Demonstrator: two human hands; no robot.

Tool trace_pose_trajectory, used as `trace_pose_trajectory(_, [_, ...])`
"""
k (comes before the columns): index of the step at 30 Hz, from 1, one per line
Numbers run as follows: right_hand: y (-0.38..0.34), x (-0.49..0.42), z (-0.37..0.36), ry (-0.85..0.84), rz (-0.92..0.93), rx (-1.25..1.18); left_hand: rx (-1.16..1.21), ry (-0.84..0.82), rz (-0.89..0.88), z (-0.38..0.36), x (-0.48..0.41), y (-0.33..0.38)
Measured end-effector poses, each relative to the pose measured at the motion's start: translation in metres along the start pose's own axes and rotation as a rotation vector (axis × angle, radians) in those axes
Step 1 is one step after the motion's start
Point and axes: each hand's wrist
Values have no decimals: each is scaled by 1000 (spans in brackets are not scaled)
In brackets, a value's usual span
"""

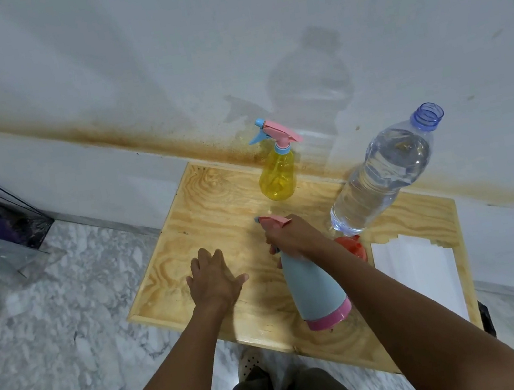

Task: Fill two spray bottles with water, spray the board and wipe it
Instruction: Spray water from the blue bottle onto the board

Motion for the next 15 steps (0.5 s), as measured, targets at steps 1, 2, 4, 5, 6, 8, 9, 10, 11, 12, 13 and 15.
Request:
trace_pose_trajectory(1, [0, 2, 2, 24, 51, 10, 0, 0, 1, 0, 0, 0])
trace_pose_trajectory(2, [1, 4, 3, 44, 116, -11, -1, 1, -2, 0, 0, 0])
trace_pose_trajectory(4, [-1, 12, 7, 76, 271, -178, -5, 4, -8, 0, -1, -1])
trace_pose_trajectory(5, [-2, 16, 10, 100, 333, -292, -6, -2, -6, 0, -1, -1])
trace_pose_trajectory(6, [-3, 20, 13, 124, 385, -392, -6, -9, -2, -1, -1, -1])
trace_pose_trajectory(8, [-4, 26, 17, 144, 453, -504, -14, -8, 0, -1, -2, -1])
trace_pose_trajectory(9, [-5, 27, 18, 143, 473, -557, -13, 3, -5, -1, -2, -2])
trace_pose_trajectory(10, [-6, 28, 19, 144, 485, -589, -7, 12, -10, -1, -2, -2])
trace_pose_trajectory(11, [-7, 28, 19, 161, 499, -568, -3, 15, -11, -1, -2, -1])
trace_pose_trajectory(12, [-8, 28, 18, 179, 517, -515, -2, 12, -10, -1, -1, -1])
trace_pose_trajectory(13, [-8, 28, 17, 192, 529, -466, -5, 9, -9, 0, -1, -1])
trace_pose_trajectory(15, [-6, 29, 15, 226, 531, -420, -14, 7, -9, 0, 0, 0])
Point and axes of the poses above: each hand's wrist, its own x-axis away from the middle knuckle, its own z-axis out of the back of the hand, y = z × x, and after that the axes turned 2 degrees about -x, right-handed
